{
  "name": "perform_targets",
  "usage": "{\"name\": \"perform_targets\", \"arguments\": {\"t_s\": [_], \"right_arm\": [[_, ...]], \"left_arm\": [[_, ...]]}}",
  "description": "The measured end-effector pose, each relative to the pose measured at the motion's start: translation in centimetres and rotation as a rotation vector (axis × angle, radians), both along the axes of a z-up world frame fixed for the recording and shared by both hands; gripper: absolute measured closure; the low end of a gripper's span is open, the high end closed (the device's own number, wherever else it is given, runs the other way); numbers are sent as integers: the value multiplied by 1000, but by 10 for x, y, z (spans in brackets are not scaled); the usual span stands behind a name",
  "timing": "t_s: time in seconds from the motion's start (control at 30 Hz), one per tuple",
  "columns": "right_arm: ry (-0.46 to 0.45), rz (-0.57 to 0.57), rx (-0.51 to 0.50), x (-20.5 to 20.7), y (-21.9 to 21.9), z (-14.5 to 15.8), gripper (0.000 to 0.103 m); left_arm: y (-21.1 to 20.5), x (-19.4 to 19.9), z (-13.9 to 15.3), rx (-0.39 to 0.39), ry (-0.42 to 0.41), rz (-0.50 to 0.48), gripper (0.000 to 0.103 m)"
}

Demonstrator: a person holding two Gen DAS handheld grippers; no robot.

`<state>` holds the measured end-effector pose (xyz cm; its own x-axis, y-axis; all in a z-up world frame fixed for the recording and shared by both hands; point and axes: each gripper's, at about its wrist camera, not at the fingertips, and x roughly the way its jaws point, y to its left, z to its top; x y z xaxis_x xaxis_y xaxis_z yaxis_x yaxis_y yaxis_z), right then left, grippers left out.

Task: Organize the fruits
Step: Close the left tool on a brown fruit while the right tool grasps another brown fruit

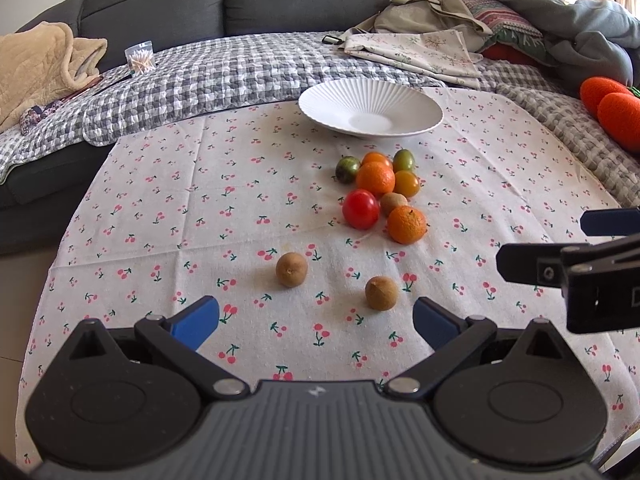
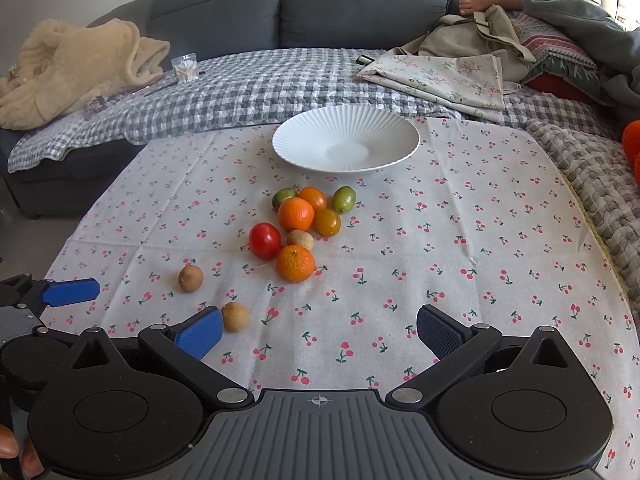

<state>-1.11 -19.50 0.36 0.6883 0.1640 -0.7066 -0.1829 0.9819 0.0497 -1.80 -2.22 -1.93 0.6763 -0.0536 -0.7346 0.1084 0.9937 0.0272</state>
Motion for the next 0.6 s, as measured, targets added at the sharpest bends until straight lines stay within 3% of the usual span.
{"name": "perform_targets", "arguments": {"t_s": [0.6], "right_arm": [[-10,37,32,11,10,-33,0]], "left_arm": [[39,27,-19,-35,32,110,5]]}}
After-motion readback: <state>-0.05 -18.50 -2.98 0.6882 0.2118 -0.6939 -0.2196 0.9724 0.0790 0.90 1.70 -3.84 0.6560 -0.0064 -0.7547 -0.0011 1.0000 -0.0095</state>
